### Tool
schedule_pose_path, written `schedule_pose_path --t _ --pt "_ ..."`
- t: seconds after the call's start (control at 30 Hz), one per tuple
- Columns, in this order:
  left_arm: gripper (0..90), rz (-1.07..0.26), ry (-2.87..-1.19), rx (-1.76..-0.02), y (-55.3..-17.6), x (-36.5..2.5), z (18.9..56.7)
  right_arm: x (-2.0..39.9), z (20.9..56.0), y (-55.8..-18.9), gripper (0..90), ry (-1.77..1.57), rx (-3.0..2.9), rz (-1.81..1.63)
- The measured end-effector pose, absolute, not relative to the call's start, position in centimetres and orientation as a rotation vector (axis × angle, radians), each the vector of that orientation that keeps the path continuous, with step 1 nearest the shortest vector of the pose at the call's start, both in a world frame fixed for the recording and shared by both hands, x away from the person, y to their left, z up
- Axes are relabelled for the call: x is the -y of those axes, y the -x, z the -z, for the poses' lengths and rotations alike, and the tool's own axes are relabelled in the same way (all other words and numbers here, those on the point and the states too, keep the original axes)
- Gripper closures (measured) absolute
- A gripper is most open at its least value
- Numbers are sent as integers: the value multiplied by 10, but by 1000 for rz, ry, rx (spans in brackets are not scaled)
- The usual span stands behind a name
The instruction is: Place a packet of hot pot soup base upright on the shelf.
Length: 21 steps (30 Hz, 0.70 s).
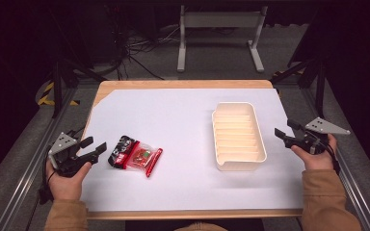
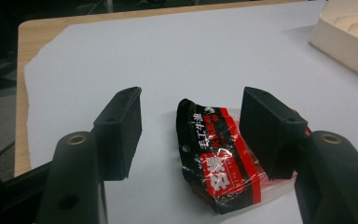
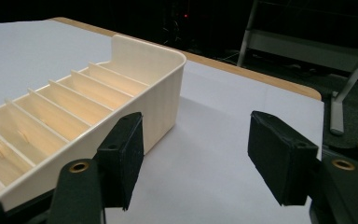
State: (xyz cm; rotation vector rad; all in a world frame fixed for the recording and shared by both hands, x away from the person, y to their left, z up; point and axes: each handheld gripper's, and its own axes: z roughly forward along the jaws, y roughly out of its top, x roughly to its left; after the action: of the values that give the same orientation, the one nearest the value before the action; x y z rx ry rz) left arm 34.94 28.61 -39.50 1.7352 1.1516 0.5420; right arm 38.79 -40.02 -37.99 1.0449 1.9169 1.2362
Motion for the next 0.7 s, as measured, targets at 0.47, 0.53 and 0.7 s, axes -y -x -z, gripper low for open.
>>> schedule_pose_path --t 0.47,0.53,0.7 --pt "391 -442 -1807 -1229 -357 -287 403 394 386 -393 339 -1041 -1955 -1207" --pt "390 -429 -1818 -1242 -358 -287 404 394 386 -392 338 -1041 -1957 -1205" --pt "390 -386 -1850 -1272 -363 -286 411 394 388 -393 334 -1051 -1963 -1204"
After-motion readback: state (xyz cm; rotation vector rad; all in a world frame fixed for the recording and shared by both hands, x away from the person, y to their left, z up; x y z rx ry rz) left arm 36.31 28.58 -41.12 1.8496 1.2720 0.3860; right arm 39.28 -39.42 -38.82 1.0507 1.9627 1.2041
